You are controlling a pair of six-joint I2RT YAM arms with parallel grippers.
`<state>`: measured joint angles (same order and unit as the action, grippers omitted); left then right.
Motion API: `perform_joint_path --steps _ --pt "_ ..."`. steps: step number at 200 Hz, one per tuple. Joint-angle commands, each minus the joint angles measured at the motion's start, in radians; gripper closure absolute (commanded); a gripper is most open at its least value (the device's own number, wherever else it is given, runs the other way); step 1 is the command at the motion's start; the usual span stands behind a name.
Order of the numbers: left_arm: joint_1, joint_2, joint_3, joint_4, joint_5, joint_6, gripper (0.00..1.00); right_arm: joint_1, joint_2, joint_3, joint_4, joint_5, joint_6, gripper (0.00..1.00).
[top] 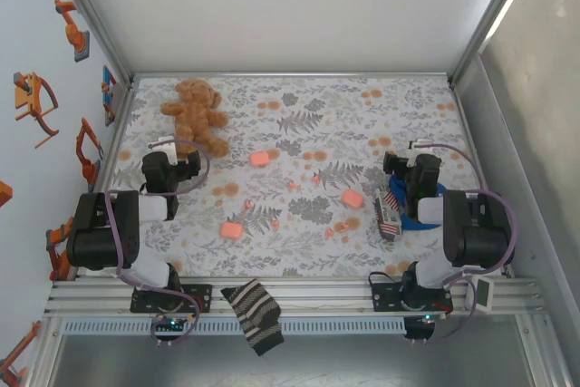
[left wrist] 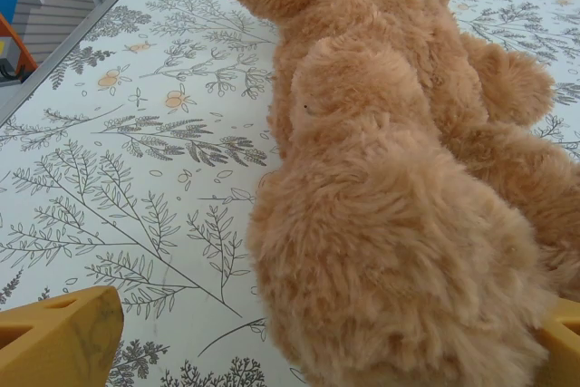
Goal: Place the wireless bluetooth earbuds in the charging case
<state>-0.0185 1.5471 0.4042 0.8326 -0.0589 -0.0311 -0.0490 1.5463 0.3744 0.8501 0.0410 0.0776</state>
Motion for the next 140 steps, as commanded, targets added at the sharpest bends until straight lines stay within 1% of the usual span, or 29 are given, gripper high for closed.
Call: perform_joint_path --steps 1,140 --pt "-0.003 -0.006 0.01 -0.008 -0.002 -0.005 0.04 0.005 -0.004 0.017 0.012 0.003 0.0 0.01" --pt "-0.001 -0.006 0.012 -0.011 0.003 -0.006 0.04 0.005 -0.004 0.018 0.012 0.003 0.001 0.01"
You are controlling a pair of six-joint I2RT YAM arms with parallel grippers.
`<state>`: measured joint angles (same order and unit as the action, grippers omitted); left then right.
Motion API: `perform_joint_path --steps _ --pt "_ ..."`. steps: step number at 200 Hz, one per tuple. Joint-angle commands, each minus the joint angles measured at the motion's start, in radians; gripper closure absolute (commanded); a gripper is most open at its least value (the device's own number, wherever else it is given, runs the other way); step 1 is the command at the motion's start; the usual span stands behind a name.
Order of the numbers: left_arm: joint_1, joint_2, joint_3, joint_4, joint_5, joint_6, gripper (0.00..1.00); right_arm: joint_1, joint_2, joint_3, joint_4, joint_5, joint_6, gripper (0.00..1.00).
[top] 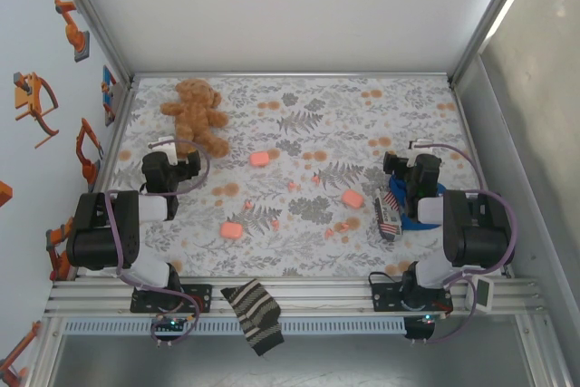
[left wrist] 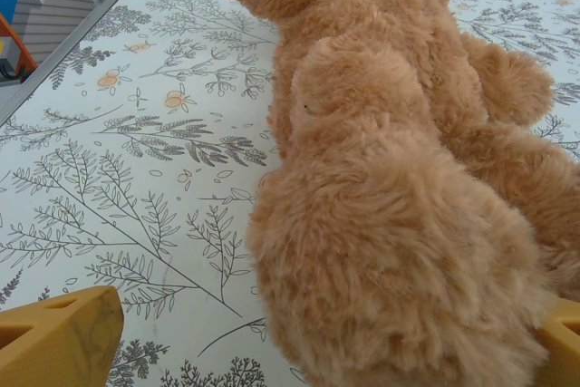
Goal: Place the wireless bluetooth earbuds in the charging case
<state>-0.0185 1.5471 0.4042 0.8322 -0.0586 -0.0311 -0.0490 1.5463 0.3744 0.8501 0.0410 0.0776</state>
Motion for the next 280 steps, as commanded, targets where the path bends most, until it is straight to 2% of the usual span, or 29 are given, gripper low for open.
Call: perform_joint_path --steps 1,75,100,120,138,155,180,196,221,244,280 --pt "-0.001 -0.006 0.012 -0.011 0.002 -0.007 0.04 0.005 -0.004 0.018 0.012 0.003 0.001 0.01" --pt "-0.001 -0.014 0.015 -0.02 0.005 -0.007 0.04 0.005 -0.005 0.018 0.012 0.003 0.001 0.0" --pt "-0.008 -0.075 0.0 -0.038 -0.008 -0.002 0.04 0.005 -0.046 0.046 -0.07 0.005 0.005 0.01" --pt "-0.026 -0.181 0.011 -0.148 -0.058 0.002 0.04 0.005 -0.121 0.072 -0.174 0.02 0.005 0.01" --pt "-0.036 -0.285 0.106 -0.399 -0.094 -0.03 0.04 0.005 -0.193 0.094 -0.261 0.032 0.01 0.01" --pt "-0.039 -0.364 0.222 -0.63 -0.09 -0.091 0.04 0.005 -0.275 0.142 -0.401 0.033 0.025 0.01" --pt "-0.04 -0.459 0.335 -0.825 -0.019 -0.205 0.04 0.005 -0.363 0.301 -0.737 -0.004 0.07 0.02" --pt "-0.041 -0.509 0.362 -0.891 0.034 -0.275 0.04 0.005 -0.383 0.417 -0.955 -0.011 0.112 0.04" --pt "-0.041 -0.587 0.372 -1.008 0.075 -0.365 0.04 0.006 -0.38 0.559 -1.227 -0.117 0.13 0.06" --pt "-0.04 -0.639 0.354 -1.106 0.162 -0.441 0.04 0.031 -0.402 0.627 -1.388 -0.198 0.131 0.05" --pt "-0.075 -0.703 0.24 -1.118 0.349 -0.573 0.04 0.106 -0.452 0.656 -1.575 -0.242 0.072 0.05"
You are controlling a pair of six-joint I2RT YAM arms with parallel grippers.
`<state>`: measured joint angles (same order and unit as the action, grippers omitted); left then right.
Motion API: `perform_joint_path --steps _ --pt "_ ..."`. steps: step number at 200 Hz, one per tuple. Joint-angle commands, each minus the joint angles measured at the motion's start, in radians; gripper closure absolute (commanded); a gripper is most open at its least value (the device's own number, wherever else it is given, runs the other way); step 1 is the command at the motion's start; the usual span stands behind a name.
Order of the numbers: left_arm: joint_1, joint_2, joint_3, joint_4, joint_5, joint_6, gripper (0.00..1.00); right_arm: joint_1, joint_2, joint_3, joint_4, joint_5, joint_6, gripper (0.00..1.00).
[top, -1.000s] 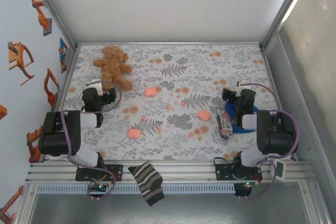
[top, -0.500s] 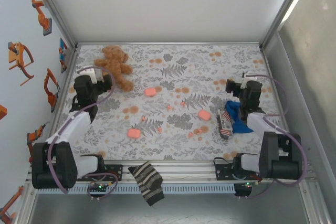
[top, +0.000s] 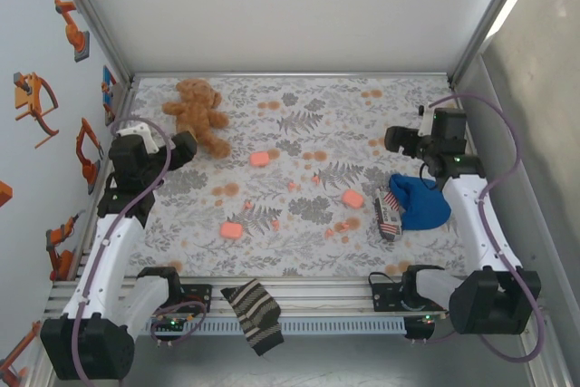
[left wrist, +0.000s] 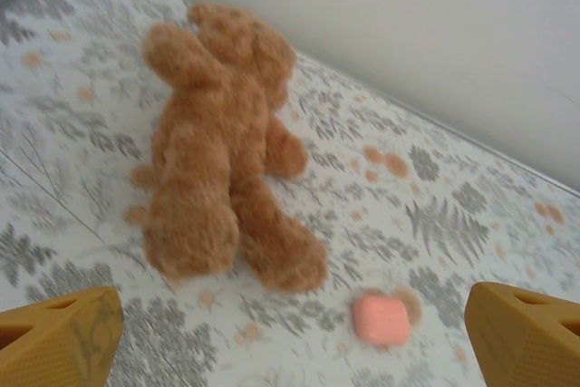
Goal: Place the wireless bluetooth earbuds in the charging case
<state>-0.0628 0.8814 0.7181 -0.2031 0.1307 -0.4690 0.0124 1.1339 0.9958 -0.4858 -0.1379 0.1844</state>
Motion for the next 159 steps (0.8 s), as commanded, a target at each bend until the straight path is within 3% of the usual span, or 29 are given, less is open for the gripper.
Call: perform_joint_path --steps 1,41,68,159 --pt "-0.033 -0.039 -0.078 -0.082 0.162 -0.138 0.04 0.05 -0.042 0.036 -0.249 -0.064 -0.04 0.05" --pt "-0.116 -0.074 -0.164 -0.096 0.215 -0.21 0.04 0.135 -0.04 0.054 -0.383 -0.022 -0.166 0.01" --pt "-0.133 -0.08 -0.198 -0.098 0.18 -0.227 0.04 0.208 -0.001 0.066 -0.424 0.033 -0.225 0.0" --pt "-0.141 -0.03 -0.204 -0.106 0.152 -0.26 0.04 0.42 0.304 0.1 -0.411 0.191 -0.371 0.01"
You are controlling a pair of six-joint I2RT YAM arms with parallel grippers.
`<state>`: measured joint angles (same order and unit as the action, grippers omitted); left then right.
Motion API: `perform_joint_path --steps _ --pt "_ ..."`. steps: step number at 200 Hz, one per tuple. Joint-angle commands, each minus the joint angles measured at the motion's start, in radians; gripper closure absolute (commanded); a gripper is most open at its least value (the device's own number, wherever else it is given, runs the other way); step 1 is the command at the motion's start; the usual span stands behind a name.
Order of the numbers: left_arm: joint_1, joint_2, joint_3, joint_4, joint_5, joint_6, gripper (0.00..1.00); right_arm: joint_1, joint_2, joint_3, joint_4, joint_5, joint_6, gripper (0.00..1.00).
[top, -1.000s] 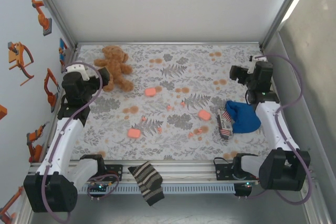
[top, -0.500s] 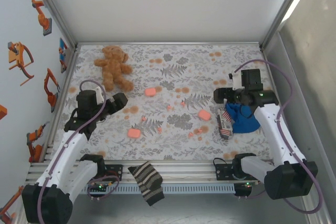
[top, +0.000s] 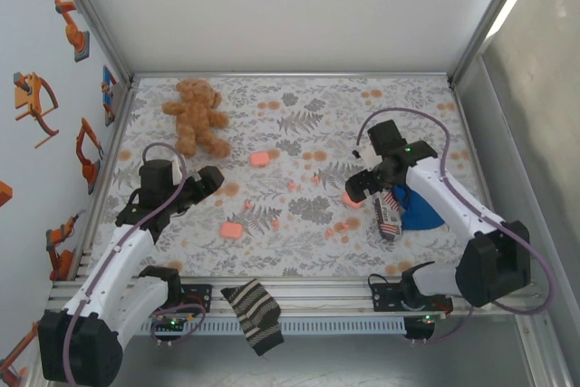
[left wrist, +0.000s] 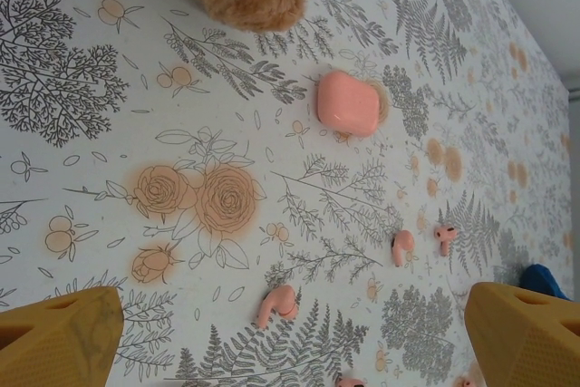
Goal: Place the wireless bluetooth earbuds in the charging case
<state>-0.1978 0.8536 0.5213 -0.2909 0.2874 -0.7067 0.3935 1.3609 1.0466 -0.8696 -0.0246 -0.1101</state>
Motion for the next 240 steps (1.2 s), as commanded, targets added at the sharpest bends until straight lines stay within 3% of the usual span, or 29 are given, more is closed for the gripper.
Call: perform_joint_path --steps 1,105,187,240 --pt "-0.006 -0.003 -0.007 -0.019 -0.006 -0.022 0.04 0.041 0.082 0.051 -0.028 0.08 -0.078 0.01" --pt "-0.006 -0.044 -0.001 -0.092 -0.048 -0.009 0.04 0.1 0.395 0.136 -0.057 0.097 -0.168 0.16" --pt "-0.007 -0.047 0.009 -0.1 -0.054 -0.004 0.04 0.102 0.496 0.152 -0.059 0.073 -0.174 0.32" --pt "-0.006 -0.05 0.009 -0.11 -0.061 -0.002 0.04 0.102 0.512 0.148 -0.046 0.077 -0.175 0.36"
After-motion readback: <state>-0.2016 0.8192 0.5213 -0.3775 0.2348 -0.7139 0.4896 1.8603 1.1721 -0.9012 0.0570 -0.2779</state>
